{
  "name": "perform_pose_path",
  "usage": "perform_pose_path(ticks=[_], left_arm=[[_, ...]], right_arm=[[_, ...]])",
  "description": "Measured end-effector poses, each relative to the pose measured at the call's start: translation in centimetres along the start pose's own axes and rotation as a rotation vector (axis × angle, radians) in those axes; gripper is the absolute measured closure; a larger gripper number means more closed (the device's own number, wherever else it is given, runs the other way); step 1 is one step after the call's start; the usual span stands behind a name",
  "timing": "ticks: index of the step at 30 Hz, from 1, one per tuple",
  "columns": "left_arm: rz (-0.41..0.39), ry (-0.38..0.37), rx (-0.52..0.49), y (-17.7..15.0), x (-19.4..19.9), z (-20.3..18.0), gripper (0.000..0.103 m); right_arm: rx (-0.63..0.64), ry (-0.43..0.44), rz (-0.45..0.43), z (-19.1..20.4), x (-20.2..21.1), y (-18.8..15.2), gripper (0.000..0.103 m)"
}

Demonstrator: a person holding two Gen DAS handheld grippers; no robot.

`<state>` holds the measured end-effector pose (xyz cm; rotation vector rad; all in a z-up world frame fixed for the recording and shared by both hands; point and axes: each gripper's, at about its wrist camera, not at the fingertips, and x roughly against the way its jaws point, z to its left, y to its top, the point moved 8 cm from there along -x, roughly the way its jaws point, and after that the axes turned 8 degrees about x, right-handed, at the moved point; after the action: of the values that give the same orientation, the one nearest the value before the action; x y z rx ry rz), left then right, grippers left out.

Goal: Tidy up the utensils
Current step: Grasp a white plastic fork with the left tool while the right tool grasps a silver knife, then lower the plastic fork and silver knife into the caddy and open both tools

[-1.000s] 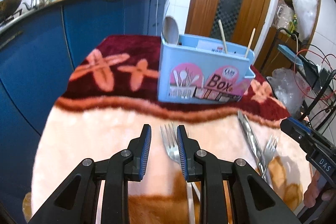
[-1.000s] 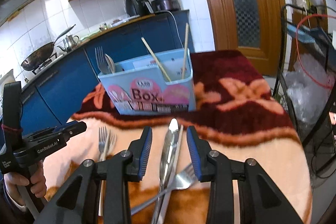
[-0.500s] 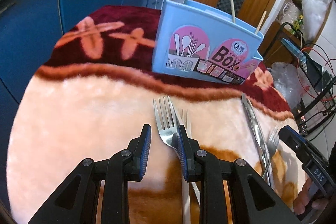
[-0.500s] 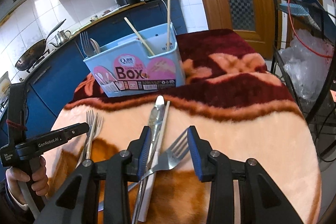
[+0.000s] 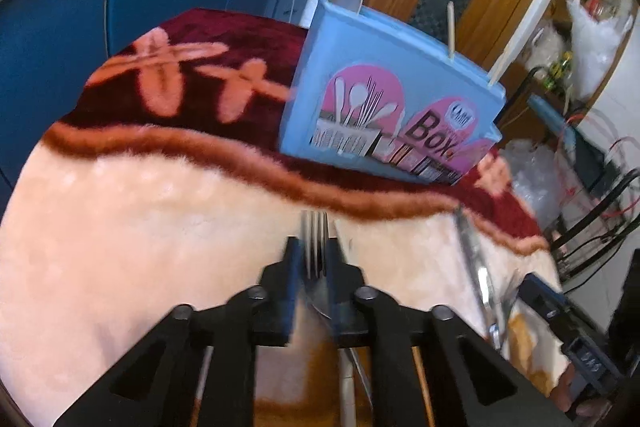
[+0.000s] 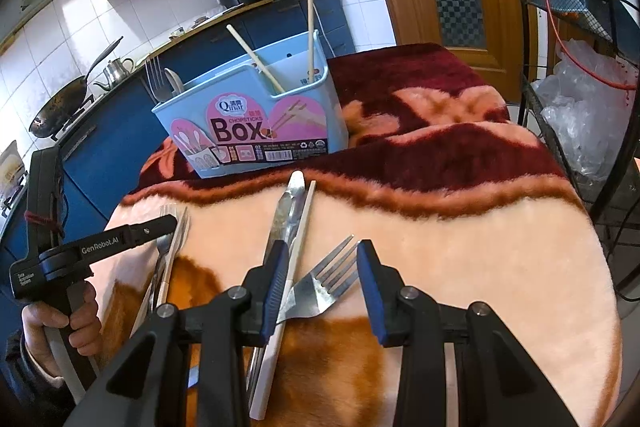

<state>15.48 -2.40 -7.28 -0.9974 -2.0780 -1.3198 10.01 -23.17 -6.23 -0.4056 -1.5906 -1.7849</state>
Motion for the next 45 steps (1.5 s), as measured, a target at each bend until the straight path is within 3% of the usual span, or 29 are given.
perform_pose_path(ticks=[3,11,17,20,25,27,28,31,36,45], left_arm=[[-0.021,0.000,-0.003,0.2,0.5,0.0,0.101],[-0.062,-0.008,-0.013,0.4,1.8,0.0,0.102],[-0.162,-0.023,-0.027,1.1,4.4,-0.3,0.102],[-0.213,-0.001,-0.071,1.4,5.6,-0.9,0.102],[-0.229,0.022,-0.099,1.5,6.1,-1.4,0.102],[-0.234,0.028,-0.101,1.5,6.2,-1.4,0.102],[-0.236,0.029,-0.102,1.5,6.3,-1.4,0.102],[-0.243,0.031,-0.102,1.5,6.6,-1.3,0.102],[-0.273,0.036,-0.106,1.8,7.5,-1.3,0.102],[-0.399,0.058,-0.145,3.4,11.3,-2.2,0.102]], right_arm=[[0.000,0.003,0.001,0.1,0.1,0.0,0.064],[0.008,-0.007,0.022,0.3,0.5,-0.4,0.064],[-0.024,-0.039,0.047,-0.9,0.3,-0.8,0.063],[-0.053,-0.003,0.059,-1.2,-0.4,-0.9,0.063],[-0.058,0.040,0.054,-0.5,-0.9,-0.8,0.063],[-0.050,0.036,0.045,-0.4,-0.9,-0.7,0.069],[-0.040,0.031,0.038,-0.3,-0.9,-0.7,0.081],[-0.013,0.029,-0.007,0.1,-0.1,-0.2,0.092],[0.026,0.022,-0.119,1.2,2.1,1.5,0.095],[0.125,-0.053,-0.326,3.5,6.7,4.8,0.100]])
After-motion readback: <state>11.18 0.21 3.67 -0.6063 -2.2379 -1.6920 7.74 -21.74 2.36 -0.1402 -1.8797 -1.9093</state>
